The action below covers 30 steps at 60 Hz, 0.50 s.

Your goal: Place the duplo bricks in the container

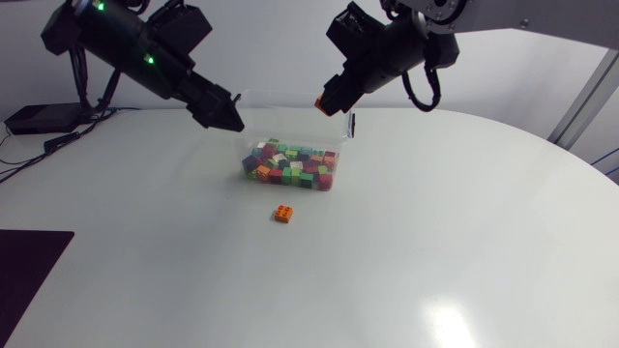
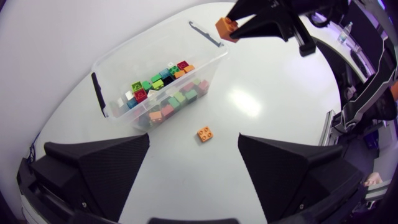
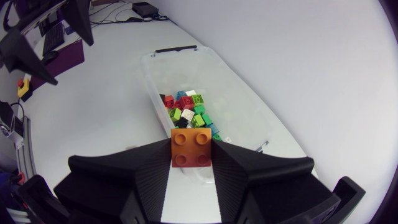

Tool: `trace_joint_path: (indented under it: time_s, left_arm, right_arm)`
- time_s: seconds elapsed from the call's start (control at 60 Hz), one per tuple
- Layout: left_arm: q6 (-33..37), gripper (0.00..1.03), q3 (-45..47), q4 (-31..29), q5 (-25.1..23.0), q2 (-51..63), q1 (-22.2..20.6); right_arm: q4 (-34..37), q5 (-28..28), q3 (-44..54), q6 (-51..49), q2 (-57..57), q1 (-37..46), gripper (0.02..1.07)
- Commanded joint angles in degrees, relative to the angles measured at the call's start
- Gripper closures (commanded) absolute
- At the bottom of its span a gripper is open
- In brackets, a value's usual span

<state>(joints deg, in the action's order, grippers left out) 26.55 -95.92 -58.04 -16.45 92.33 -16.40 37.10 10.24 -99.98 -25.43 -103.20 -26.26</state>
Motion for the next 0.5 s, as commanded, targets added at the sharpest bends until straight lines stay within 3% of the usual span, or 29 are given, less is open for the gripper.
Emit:
trace_joint_path:
  time_s: [0.0,0.25,0.483]
  left_arm:
    - [2.19,0.04,7.59,3.37,0.71,-4.53,-1.09]
    - [4.48,0.04,25.61,13.3,1.33,-10.33,-2.76]
    - [4.66,0.04,34.57,18.58,2.03,-11.3,-4.6]
  right_arm:
    - [-1.86,0.04,-2.14,2.67,-2.89,0.07,0.77]
    - [-12.23,0.04,-2.85,6.18,-8.07,0.42,0.77]
    - [-19.44,0.04,-3.37,9.96,-9.39,0.6,0.77]
